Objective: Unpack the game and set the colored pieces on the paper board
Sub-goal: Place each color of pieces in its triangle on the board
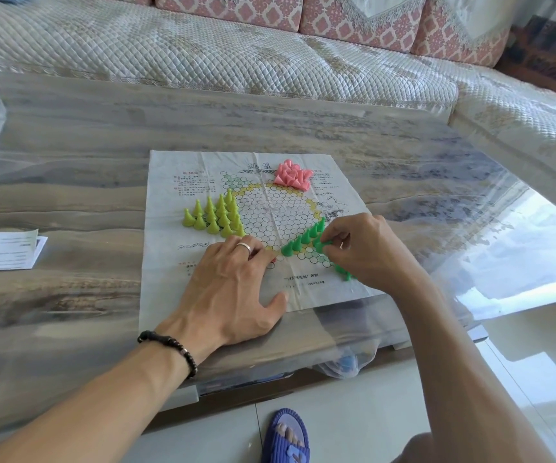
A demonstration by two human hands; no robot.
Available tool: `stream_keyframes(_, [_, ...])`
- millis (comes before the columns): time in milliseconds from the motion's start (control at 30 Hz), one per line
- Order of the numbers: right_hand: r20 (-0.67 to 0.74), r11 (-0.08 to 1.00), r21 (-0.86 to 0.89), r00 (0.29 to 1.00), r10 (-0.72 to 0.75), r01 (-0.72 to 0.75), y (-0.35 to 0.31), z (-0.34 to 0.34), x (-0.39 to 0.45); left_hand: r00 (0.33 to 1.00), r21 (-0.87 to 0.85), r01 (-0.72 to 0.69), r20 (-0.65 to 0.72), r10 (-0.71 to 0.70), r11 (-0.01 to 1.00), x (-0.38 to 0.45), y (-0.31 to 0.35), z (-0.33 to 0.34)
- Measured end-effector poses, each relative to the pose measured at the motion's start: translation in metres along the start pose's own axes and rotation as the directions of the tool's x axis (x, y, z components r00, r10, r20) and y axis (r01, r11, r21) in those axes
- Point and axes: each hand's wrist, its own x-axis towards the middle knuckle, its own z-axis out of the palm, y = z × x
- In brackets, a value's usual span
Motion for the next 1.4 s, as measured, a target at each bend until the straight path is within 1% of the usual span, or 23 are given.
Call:
stream_keyframes(167, [0.067,0.998,-0.066,0.998,-0.001,0.005,-0.009,0.007,0.004,1.0,-0.006,-0.002,-0.006,0.002,1.0,0.001,0.001,0.0])
stream_keyframes(600, [0.041,0.995,-0.087,0.998,-0.046,0.049,-0.011,0.011,0.009,1.0,-0.003,-0.003,-0.013,0.003,1.0,0.001,0.001,0.0])
stream_keyframes(667, [0.001,0.998,-0.053,0.999,-0.034,0.034,-0.01,0.005,0.008,1.0,-0.009,-0.001,-0.012,0.001,1.0,0.001,0.001,-0.001])
stream_keyframes(733, [-0.102,1.0,-0.024,0.995,-0.02,0.018,-0.004,-0.004,0.006,1.0,-0.009,-0.002,-0.008,0.002,1.0,0.001,0.001,-0.001])
stream_keyframes(800, [-0.178,0.999,-0.031,0.984,0.004,-0.01,0.006,-0.01,0.003,1.0,-0.003,-0.005,-0.003,0.005,1.0,0.001,0.001,-0.001])
stream_keyframes(867, [-0.201,0.996,-0.059,0.978,0.059,-0.072,0.017,-0.012,0.0,1.0,-0.002,-0.006,-0.003,0.006,1.0,0.001,0.001,-0.001])
stream_keyframes(1000, [-0.183,0.976,-0.098,0.967,0.175,-0.195,0.037,-0.012,-0.005,1.0,-0.004,-0.008,-0.003,0.008,1.0,0.001,0.0,-0.001])
stream_keyframes(1100, [-0.133,0.966,-0.102,0.965,0.225,-0.239,0.039,-0.01,-0.006,1.0,0.001,-0.008,-0.003,0.008,1.0,0.001,0.0,0.0])
stream_keyframes(1333, [-0.072,0.97,-0.115,0.975,0.208,-0.216,0.033,-0.007,0.001,1.0,-0.002,-0.005,-0.002,0.005,1.0,0.002,0.0,0.0])
stream_keyframes(1400, [-0.08,0.98,-0.072,0.981,0.179,-0.185,0.028,-0.01,0.002,1.0,-0.005,-0.005,-0.002,0.005,1.0,0.002,0.001,0.0])
